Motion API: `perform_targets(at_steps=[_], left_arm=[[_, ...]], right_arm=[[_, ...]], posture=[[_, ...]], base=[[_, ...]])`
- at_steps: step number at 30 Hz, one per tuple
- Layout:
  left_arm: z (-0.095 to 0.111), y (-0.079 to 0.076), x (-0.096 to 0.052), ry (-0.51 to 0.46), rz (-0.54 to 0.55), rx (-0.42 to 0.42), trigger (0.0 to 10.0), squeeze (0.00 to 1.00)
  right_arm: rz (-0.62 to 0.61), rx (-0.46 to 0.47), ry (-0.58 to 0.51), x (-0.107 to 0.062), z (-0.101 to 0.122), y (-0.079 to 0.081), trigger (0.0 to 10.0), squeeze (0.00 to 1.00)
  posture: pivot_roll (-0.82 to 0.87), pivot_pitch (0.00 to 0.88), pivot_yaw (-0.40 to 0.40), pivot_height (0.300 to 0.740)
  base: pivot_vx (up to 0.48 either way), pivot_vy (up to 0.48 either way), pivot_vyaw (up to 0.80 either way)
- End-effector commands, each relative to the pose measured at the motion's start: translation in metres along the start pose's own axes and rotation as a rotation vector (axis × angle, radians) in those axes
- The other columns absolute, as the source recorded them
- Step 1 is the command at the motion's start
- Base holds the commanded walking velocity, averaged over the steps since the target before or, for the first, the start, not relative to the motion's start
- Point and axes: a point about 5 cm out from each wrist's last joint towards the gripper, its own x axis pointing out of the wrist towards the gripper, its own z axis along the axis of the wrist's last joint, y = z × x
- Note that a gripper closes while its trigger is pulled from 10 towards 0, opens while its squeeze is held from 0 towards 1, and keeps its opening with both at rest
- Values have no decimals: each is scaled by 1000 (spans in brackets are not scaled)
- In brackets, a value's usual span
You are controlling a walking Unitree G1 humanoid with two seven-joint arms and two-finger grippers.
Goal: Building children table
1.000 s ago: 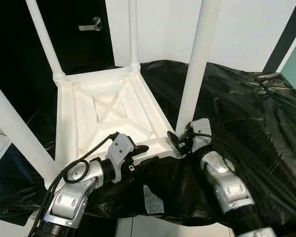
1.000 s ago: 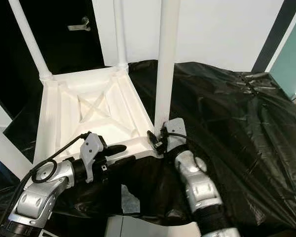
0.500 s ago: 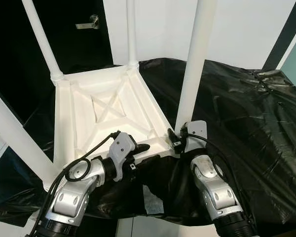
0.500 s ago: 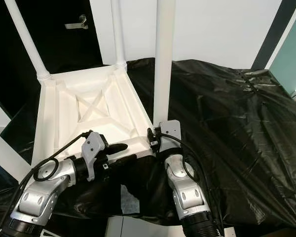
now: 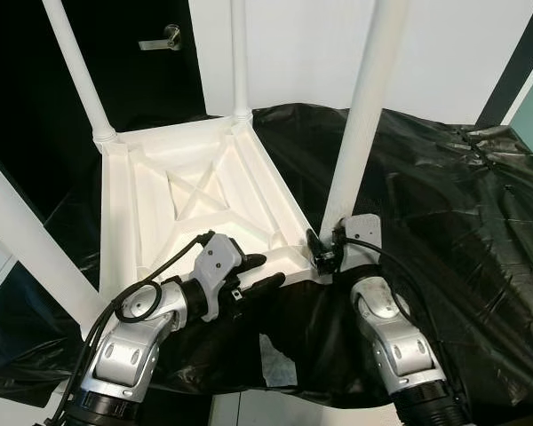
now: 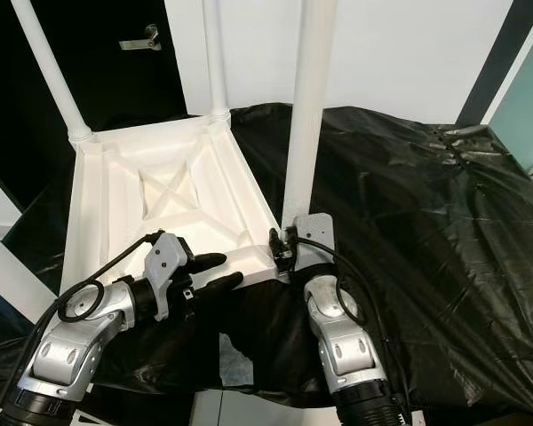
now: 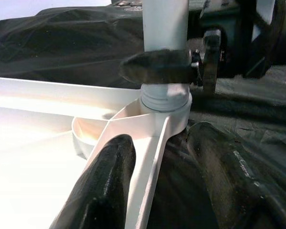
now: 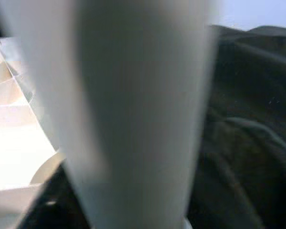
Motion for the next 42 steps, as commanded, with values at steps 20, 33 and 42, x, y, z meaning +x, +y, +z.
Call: perform_targets(at_steps=[20, 33, 42], left_arm=[[2, -1, 0, -4, 40, -4, 10000, 0], [0, -3, -5, -3, 75, -9, 10000, 0], [-4, -4, -6, 9, 86, -12, 10000, 0]], right_arm=[[653, -112, 35, 17, 1, -48, 10000, 0], [713, -146, 89, 28, -7, -48, 0, 0], [521, -142, 106, 23, -24, -51, 0, 0]], posture=[[18, 0, -31, 740], [47, 0, -54, 740], [32, 0, -46, 740]], base=[[0, 0, 0], [0, 0, 0], [0, 0, 0]])
